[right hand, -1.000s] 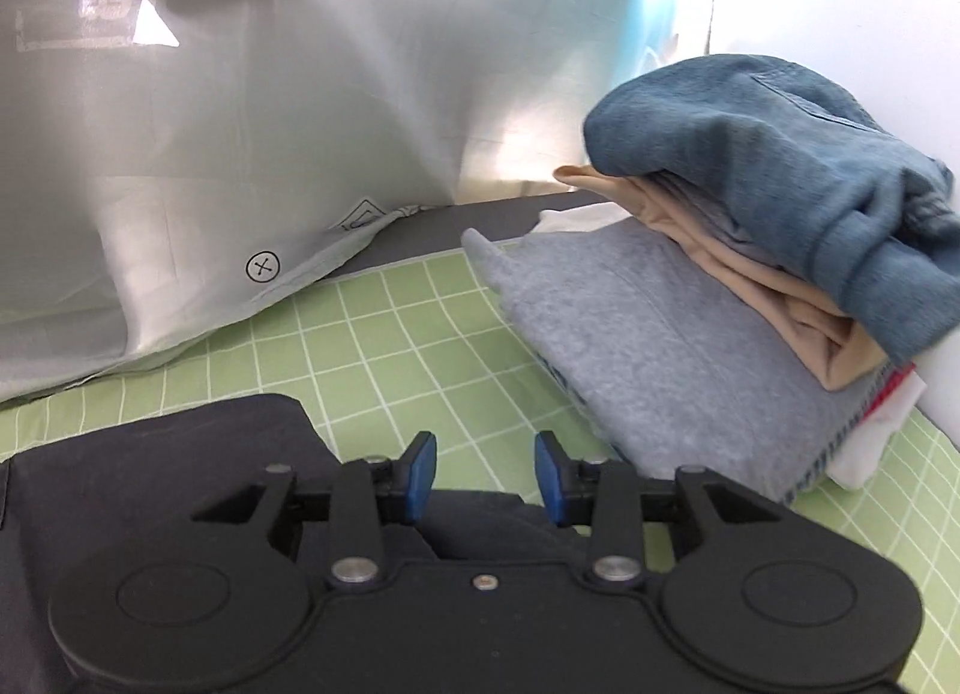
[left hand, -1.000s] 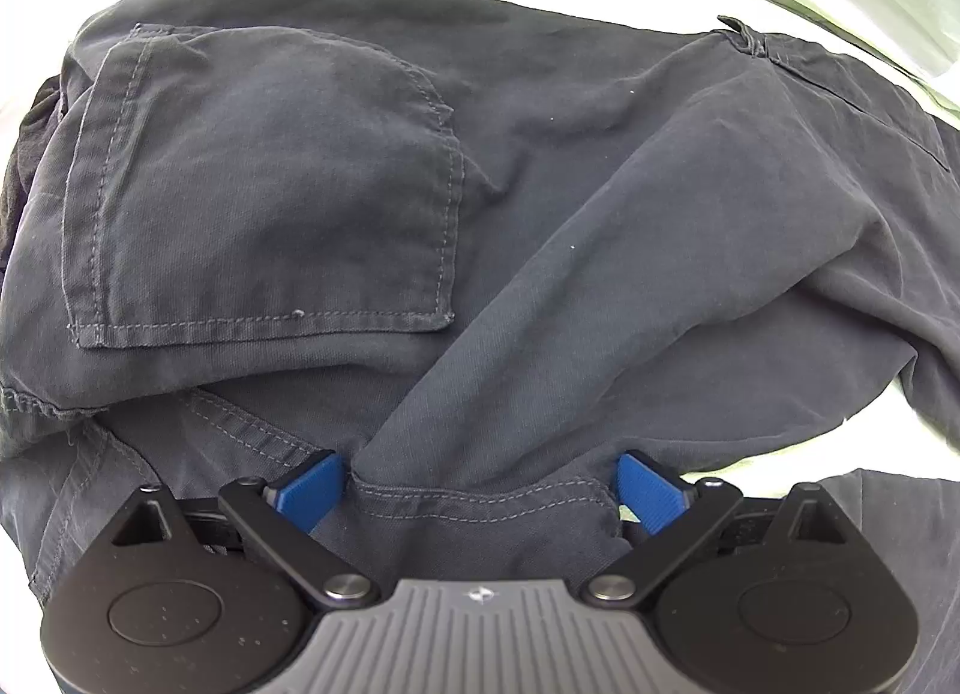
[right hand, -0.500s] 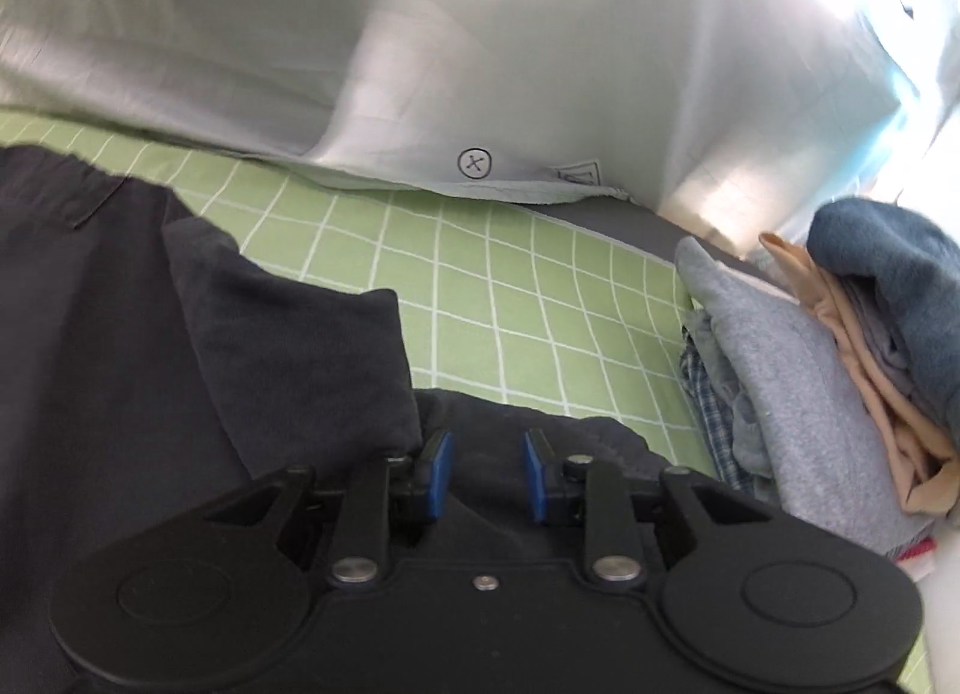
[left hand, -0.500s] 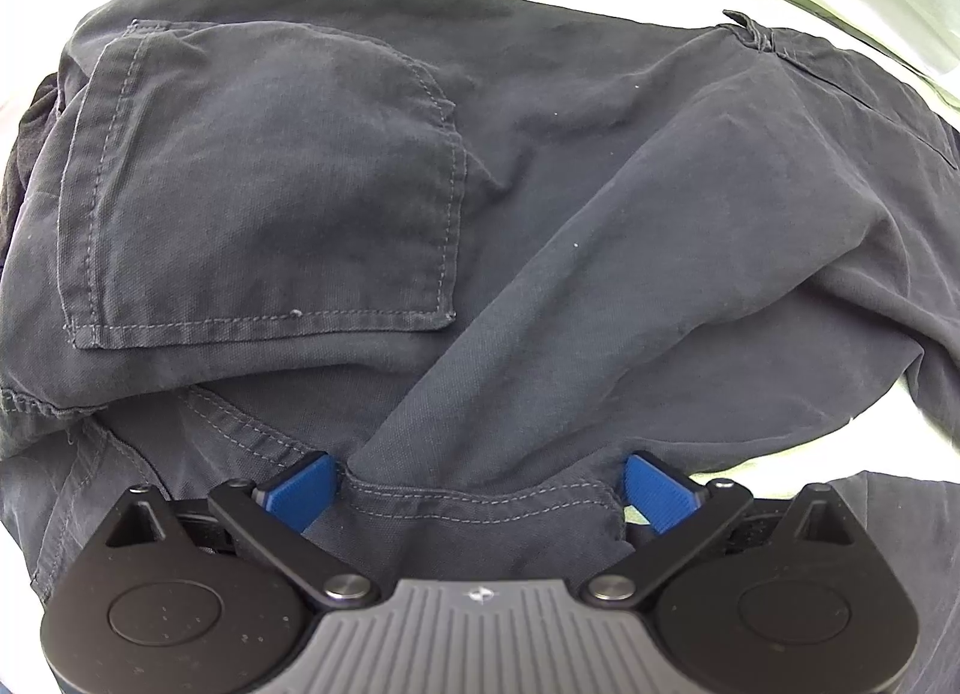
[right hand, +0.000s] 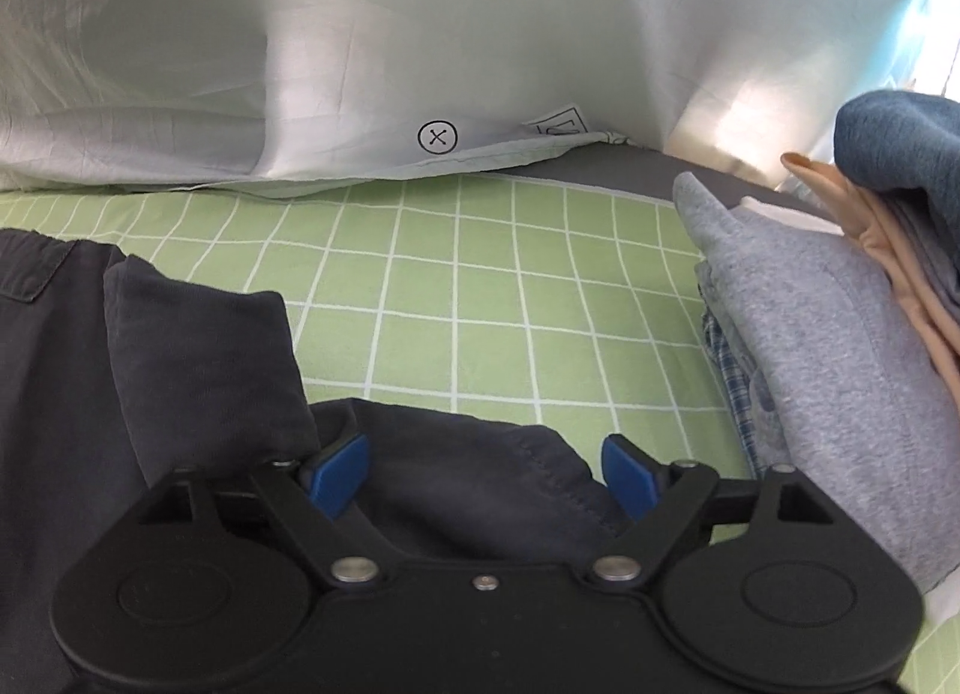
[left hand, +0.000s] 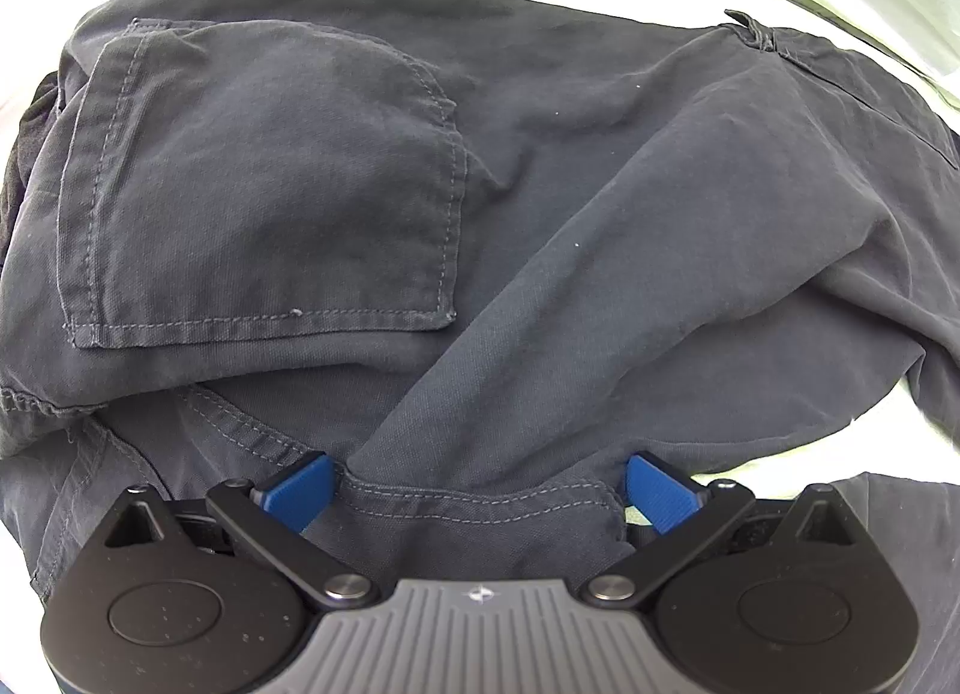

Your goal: Fold clothes

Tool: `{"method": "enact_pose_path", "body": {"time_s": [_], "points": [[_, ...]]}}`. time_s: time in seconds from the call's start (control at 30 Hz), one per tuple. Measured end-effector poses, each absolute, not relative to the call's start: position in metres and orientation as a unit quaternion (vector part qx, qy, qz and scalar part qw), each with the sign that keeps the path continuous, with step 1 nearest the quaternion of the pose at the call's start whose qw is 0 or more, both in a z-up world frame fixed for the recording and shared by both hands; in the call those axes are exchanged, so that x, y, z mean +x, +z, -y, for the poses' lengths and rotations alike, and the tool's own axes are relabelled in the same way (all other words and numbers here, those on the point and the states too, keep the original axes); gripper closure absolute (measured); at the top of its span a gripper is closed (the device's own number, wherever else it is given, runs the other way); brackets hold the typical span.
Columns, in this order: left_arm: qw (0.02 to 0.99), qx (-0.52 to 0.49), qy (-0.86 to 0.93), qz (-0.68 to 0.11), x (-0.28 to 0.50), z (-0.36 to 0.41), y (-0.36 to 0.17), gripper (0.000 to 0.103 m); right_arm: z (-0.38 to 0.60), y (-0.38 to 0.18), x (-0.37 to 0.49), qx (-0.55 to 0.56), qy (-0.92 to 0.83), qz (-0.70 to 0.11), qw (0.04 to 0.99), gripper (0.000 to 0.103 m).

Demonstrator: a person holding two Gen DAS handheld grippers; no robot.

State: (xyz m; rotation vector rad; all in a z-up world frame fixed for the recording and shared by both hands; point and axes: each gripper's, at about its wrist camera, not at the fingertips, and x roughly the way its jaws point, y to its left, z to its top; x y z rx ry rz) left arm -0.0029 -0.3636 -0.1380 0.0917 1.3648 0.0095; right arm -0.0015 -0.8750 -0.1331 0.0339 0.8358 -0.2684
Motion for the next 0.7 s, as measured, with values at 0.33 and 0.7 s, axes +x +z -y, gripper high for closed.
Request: {"method": "enact_pose_path", "body": {"time_s": [0.33, 0.7], "points": [[0.775, 0.043, 0.003, -0.631, -0.002, 0.364, -0.141, 0.0, 0.908, -0.084, -0.028, 0.128, -0.247, -0.218, 0.936, 0.087], [0.773, 0.044, 0.0, -0.633, 0.003, 0.359, -0.148, 0.0, 0.895, -0.1, -0.026, 0.062, -0.262, -0.284, 0.92, 0.058]]}}
